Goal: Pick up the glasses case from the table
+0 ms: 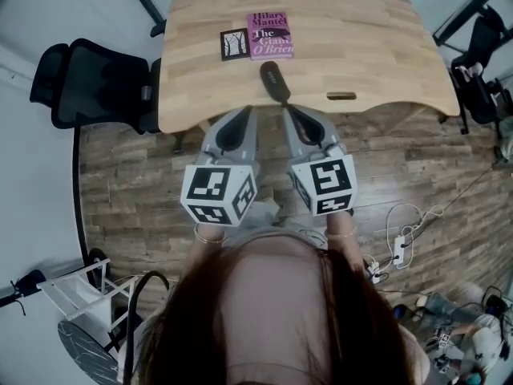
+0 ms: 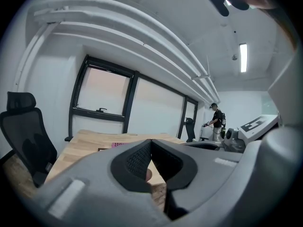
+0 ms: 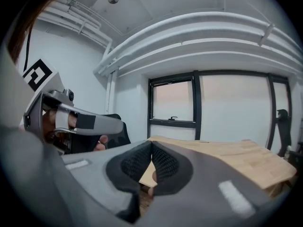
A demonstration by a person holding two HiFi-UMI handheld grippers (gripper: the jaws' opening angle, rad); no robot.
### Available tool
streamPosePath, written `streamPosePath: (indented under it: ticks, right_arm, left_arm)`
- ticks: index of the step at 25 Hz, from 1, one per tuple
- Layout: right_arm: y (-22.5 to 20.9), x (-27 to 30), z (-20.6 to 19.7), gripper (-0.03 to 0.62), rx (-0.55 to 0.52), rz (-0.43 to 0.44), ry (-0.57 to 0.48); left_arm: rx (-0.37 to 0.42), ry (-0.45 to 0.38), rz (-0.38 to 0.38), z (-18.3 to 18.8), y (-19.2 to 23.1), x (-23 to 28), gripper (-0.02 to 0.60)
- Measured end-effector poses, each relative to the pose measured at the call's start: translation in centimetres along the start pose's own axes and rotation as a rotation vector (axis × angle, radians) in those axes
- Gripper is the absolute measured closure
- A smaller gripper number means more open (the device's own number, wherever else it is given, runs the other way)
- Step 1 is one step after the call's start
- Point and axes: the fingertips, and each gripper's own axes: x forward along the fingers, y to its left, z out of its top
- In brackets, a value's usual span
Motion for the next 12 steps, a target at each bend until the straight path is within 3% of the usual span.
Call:
streamPosePath:
  ticks: [12]
  right_arm:
    - [-2.0,5.9,0.1,0.591,-0.008,-0.077,0.049]
  left_arm:
    - [-0.020,0.009,-0.058,0.8,5.0,4.6,0.580]
